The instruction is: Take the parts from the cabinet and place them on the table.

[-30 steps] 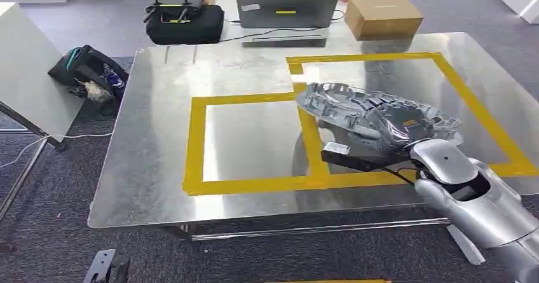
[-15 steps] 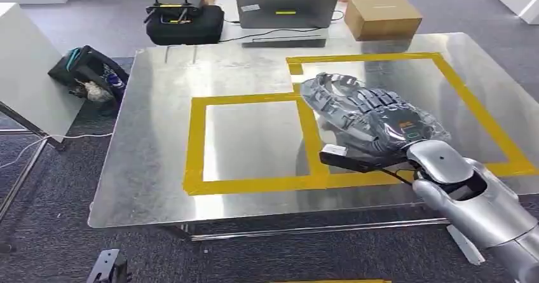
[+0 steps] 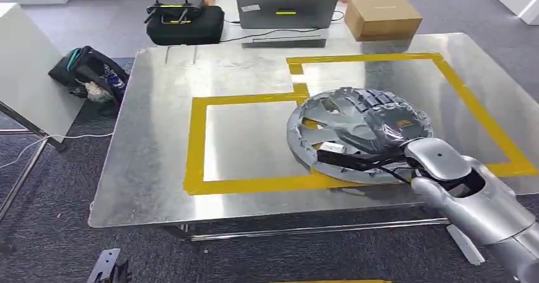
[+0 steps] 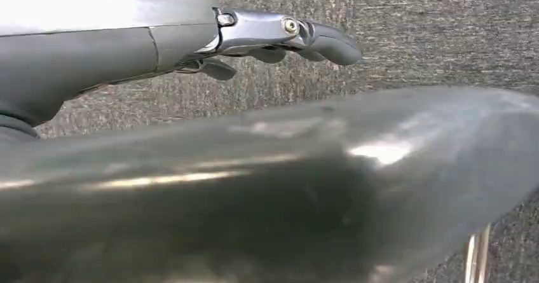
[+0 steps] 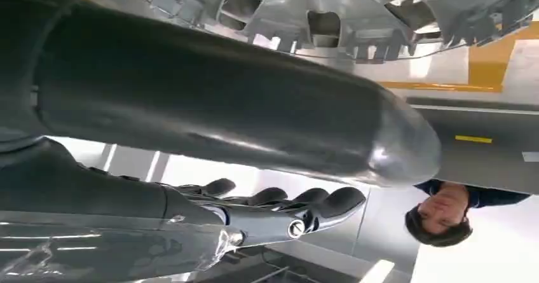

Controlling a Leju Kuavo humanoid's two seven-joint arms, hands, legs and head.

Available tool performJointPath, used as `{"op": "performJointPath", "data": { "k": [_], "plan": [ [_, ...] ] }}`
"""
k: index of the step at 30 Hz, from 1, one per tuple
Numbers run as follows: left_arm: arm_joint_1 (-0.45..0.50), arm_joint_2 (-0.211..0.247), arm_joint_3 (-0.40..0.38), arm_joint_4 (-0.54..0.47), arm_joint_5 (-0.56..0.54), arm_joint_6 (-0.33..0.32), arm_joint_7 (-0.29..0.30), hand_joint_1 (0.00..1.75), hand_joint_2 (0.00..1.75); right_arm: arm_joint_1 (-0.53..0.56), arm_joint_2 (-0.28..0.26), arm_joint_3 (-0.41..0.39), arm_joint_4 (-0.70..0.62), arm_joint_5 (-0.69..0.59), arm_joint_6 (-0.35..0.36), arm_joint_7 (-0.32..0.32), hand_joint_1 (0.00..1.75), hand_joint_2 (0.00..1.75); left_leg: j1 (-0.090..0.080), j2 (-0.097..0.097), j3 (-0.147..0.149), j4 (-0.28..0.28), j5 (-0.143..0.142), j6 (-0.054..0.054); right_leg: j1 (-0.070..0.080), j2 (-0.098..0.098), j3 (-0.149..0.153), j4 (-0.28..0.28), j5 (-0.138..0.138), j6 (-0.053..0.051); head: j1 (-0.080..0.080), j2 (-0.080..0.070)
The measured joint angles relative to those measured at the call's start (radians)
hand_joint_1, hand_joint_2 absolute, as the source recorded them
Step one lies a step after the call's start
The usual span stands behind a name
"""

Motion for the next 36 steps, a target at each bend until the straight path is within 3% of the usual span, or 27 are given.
{"op": "performJointPath", "data": {
  "k": [10,11,14,15,16,19,20,21,22,24,25,26,29,30,32,34,35,36],
  "plan": [
    [-0.001,0.006,-0.019,0.002,0.022,0.013,0.0,0.0,0.0,-0.001,0.0,0.003,0.0,-0.016,0.0,0.012,0.0,0.0,0.0,0.0,0.0,0.0,0.001,0.0,0.0,0.0,0.0,0.0,0.0,0.0,0.0,0.0],
    [-0.001,0.008,-0.021,0.002,0.026,0.014,0.001,0.0,0.0,-0.001,0.0,0.003,0.0,-0.024,0.0,0.012,0.0,0.0,-0.003,0.0,-0.003,0.008,-0.004,0.003,-0.006,0.001,0.002,-0.006,0.003,0.004,0.0,0.0],
    [-0.001,0.013,-0.023,0.002,0.046,0.021,0.001,0.0,0.0,0.001,0.005,0.003,-0.004,-0.061,-0.002,0.011,0.0,0.0,-0.007,0.0,-0.001,0.001,0.006,0.031,-0.005,0.003,0.007,-0.021,0.016,0.022,-0.001,0.0],
    [-0.002,0.014,-0.024,0.002,0.05,0.025,0.002,0.0,0.0,0.005,0.005,0.002,-0.009,-0.069,-0.002,0.008,0.0,0.0,0.008,0.003,0.014,-0.032,0.021,0.038,-0.005,0.003,0.0,-0.017,0.004,0.02,0.0,0.0],
    [-0.002,0.013,-0.027,0.002,0.055,0.026,0.002,0.0,0.0,0.005,0.005,0.002,-0.011,-0.075,-0.003,0.008,0.0,0.0,0.005,0.008,0.018,-0.039,0.026,0.038,0.001,0.002,-0.011,0.011,-0.024,0.015,0.002,0.0],
    [-0.005,0.014,-0.035,0.002,0.059,0.03,0.002,0.0,0.0,0.018,0.005,0.003,-0.015,-0.086,-0.002,0.005,0.0,0.0,0.003,0.008,0.012,-0.038,0.028,0.04,0.008,0.003,-0.113,0.254,-0.143,0.011,0.002,0.0],
    [-0.004,0.014,-0.037,0.002,0.06,0.031,0.002,0.0,0.0,0.024,0.005,0.003,-0.015,-0.087,-0.002,0.005,0.0,0.0,0.002,0.008,0.01,-0.037,0.029,0.038,0.01,0.004,-0.136,0.305,-0.153,0.011,0.004,0.0],
    [-0.004,0.014,-0.039,0.003,0.061,0.031,0.002,0.0,0.0,0.028,0.005,0.003,-0.015,-0.089,-0.002,0.005,0.0,0.0,0.002,0.008,0.007,-0.034,0.03,0.037,0.01,0.003,-0.134,0.302,-0.137,0.011,0.003,0.0],
    [-0.004,0.014,-0.043,0.003,0.061,0.031,0.002,0.0,0.0,0.029,0.005,0.004,-0.015,-0.089,-0.002,0.005,0.0,0.0,0.003,0.007,0.003,-0.029,0.031,0.035,0.009,0.003,-0.109,0.258,-0.103,0.012,0.004,0.0],
    [-0.005,0.013,-0.047,0.003,0.064,0.031,0.002,0.0,0.0,0.025,0.005,0.003,-0.017,-0.092,-0.003,0.005,0.0,0.0,0.008,0.006,-0.01,-0.01,0.029,0.026,0.006,0.001,-0.012,0.076,-0.022,0.016,0.003,0.0],
    [-0.005,0.015,-0.047,0.003,0.066,0.032,0.002,0.0,0.0,0.024,0.005,0.003,-0.018,-0.093,-0.003,0.005,0.0,0.0,0.007,0.005,-0.02,0.003,0.027,0.016,0.009,0.003,0.02,0.016,-0.042,0.018,0.004,0.0],
    [-0.005,0.016,-0.047,0.003,0.069,0.033,0.002,0.0,0.0,0.028,0.005,0.004,-0.02,-0.094,-0.004,0.004,0.0,0.0,0.005,0.003,-0.027,0.009,0.028,0.01,0.015,0.014,0.017,0.039,-0.019,0.001,0.0,0.0],
    [-0.003,0.018,-0.048,0.004,0.073,0.035,0.003,0.0,0.0,0.032,0.005,0.004,-0.025,-0.098,-0.005,0.003,0.0,0.0,0.007,0.0,-0.043,0.02,0.042,-0.009,0.018,0.016,-0.009,0.05,-0.024,-0.023,0.003,0.0],
    [-0.001,0.017,-0.049,0.004,0.073,0.037,0.003,0.0,0.0,0.033,0.005,0.004,-0.026,-0.1,-0.005,0.003,0.0,0.0,0.01,0.001,-0.051,0.025,0.038,-0.015,0.013,0.012,-0.017,0.047,-0.016,-0.036,0.001,0.0],
    [0.0,0.016,-0.052,0.004,0.073,0.038,0.003,0.0,0.0,0.034,0.005,0.004,-0.03,-0.101,-0.006,0.003,0.0,0.0,0.011,0.007,-0.085,0.105,-0.059,-0.024,0.014,0.01,-0.036,0.046,0.001,-0.052,-0.001,0.0],
    [-0.002,0.018,-0.052,0.004,0.073,0.04,0.003,0.0,0.0,0.036,0.005,0.004,-0.03,-0.104,-0.006,0.003,0.0,0.0,0.011,0.007,-0.134,0.259,-0.157,-0.03,0.015,0.009,-0.059,0.047,0.018,-0.053,-0.001,0.0],
    [-0.001,0.018,-0.052,0.004,0.073,0.04,0.003,0.0,0.0,0.038,0.005,0.004,-0.03,-0.104,-0.006,0.003,0.0,0.0,0.011,0.007,-0.149,0.323,-0.182,-0.03,0.016,0.008,-0.071,0.047,0.026,-0.052,-0.002,0.0],
    [-0.001,0.018,-0.053,0.004,0.073,0.041,0.003,0.0,0.0,0.04,0.005,0.004,-0.03,-0.105,-0.006,0.003,0.0,0.0,0.011,0.007,-0.143,0.339,-0.176,-0.03,0.016,0.007,-0.084,0.047,0.036,-0.05,-0.002,0.0]
  ]
}}
